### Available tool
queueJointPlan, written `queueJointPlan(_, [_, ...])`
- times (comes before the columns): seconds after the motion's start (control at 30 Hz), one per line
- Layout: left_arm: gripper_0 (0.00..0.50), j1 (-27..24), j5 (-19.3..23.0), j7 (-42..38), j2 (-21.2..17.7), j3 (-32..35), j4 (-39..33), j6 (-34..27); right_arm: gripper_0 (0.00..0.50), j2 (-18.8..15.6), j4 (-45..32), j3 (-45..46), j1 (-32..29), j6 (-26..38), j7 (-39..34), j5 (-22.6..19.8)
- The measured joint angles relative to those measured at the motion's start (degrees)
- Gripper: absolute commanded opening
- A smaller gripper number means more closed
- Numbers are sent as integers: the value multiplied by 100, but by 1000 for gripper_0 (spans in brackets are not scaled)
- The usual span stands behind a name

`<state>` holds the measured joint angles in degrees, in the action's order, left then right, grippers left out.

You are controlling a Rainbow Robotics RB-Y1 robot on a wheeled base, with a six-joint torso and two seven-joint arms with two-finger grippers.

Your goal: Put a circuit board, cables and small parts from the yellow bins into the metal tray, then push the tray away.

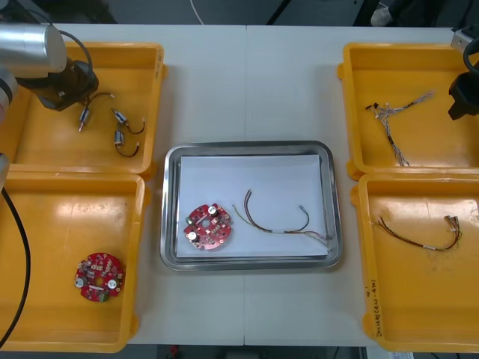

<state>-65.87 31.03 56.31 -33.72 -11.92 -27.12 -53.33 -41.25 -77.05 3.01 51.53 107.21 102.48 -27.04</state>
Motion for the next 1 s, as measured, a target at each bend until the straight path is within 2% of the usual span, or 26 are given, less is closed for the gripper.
queueJointPlan(0.3, [0, 1, -39, -1, -209, 31, -994, -1504, 500, 268, 1214, 84, 666, -739, -209, 299])
queueJointPlan(0.5, [0, 3, -47, -1, -398, 100, -1763, -2578, 500, 345, 1575, 95, 893, -961, -1245, 524])
queueJointPlan(0.63, [0, 5, -45, -1, -466, 101, -2226, -3183, 500, 371, 1846, 109, 1041, -1043, -1526, 625])
queueJointPlan(0.73, [0, 29, -43, -1, -483, 101, -2653, -3669, 500, 375, 2122, 165, 1160, -1148, -2030, 629])
queueJointPlan(0.83, [0, 126, -38, -1, -486, 101, -3284, -4163, 500, 379, 2392, 283, 1267, -1278, -2657, 632])
queueJointPlan(1.0, [0, 403, 137, -19, -486, 101, -4476, -4920, 500, 427, 2872, 619, 1471, -1508, -3137, 706])
